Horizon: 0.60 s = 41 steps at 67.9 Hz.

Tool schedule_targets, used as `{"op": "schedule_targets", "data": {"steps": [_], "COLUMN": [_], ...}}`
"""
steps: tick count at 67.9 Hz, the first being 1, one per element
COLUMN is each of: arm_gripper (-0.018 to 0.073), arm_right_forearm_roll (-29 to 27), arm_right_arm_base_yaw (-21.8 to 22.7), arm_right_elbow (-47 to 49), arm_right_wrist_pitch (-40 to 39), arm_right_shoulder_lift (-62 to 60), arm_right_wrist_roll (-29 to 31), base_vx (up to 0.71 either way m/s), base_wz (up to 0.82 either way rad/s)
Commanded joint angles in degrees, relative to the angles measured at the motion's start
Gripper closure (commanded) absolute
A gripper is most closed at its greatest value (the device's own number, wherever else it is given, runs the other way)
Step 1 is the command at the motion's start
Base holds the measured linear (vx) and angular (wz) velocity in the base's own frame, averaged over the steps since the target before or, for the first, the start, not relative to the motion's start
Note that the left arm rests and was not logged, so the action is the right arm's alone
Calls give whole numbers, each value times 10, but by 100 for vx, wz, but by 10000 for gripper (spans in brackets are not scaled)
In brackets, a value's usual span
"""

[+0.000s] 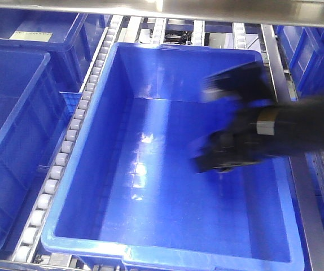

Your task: Pour parts from conveyor to right shelf

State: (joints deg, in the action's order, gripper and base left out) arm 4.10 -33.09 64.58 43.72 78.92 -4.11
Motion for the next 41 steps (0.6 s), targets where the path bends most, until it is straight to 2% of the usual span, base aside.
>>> {"op": "schedule_targets", "data": {"steps": [1,12,28,41], "arm_gripper": [565,565,565,565], "arm_right_forearm_roll": [10,10,48,37], "arm_right_arm_base_yaw": [-20,-21,-20,2], "arm_right_elbow": [69,178,319,417], "arm_right_wrist_pitch": [14,96,198,269], "arm_right_shoulder_lift": [49,159,287,368], "arm_right_wrist_roll": [0,1,9,24], "base_vx": [0,0,0,0], "base_wz": [0,0,0,0]}}
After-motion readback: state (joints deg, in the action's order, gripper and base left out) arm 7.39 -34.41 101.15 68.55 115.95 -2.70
